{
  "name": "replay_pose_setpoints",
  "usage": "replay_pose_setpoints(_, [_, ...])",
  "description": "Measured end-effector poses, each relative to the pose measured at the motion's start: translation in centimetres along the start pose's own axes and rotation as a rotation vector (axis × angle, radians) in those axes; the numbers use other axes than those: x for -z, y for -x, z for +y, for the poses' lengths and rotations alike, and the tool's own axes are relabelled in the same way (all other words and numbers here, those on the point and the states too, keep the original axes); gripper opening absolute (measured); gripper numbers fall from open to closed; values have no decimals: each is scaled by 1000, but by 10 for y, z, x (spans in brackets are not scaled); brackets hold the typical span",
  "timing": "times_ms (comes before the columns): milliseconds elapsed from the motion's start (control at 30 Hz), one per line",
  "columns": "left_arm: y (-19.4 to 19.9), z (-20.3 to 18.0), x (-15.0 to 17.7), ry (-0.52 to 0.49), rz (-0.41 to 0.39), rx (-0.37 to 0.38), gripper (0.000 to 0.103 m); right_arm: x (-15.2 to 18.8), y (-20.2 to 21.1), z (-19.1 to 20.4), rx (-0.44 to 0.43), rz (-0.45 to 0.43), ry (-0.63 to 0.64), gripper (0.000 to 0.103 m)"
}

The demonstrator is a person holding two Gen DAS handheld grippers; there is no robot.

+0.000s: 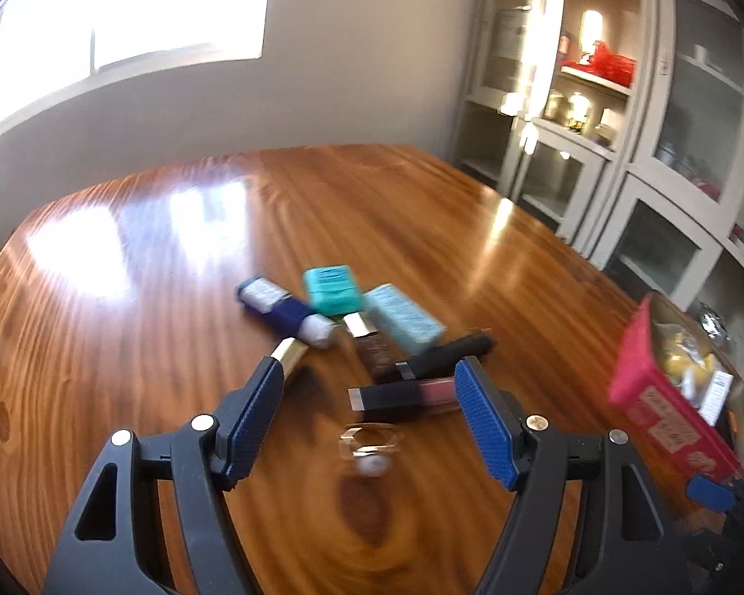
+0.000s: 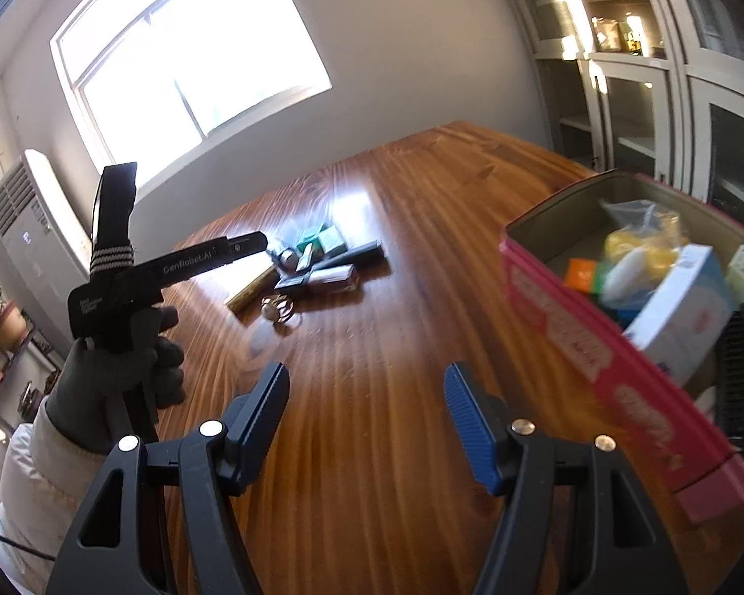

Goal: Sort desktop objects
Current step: 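Move both open tools back over the table, then close the left tool on the gold lipstick tube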

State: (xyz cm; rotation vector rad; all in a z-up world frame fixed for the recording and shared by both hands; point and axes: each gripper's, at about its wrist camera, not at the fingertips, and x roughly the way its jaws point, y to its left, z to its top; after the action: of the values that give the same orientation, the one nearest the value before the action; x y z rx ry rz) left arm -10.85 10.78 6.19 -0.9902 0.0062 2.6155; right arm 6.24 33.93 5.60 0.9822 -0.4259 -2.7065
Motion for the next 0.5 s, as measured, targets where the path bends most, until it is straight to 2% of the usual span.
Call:
replay_pose_setpoints(167, [-15, 19, 5, 14, 32, -26, 75, 1, -13, 8, -6, 22, 9, 69])
replay_pose_setpoints(500, [-41, 44, 10, 46, 91, -20, 75, 0, -32, 15, -12, 54, 27, 69])
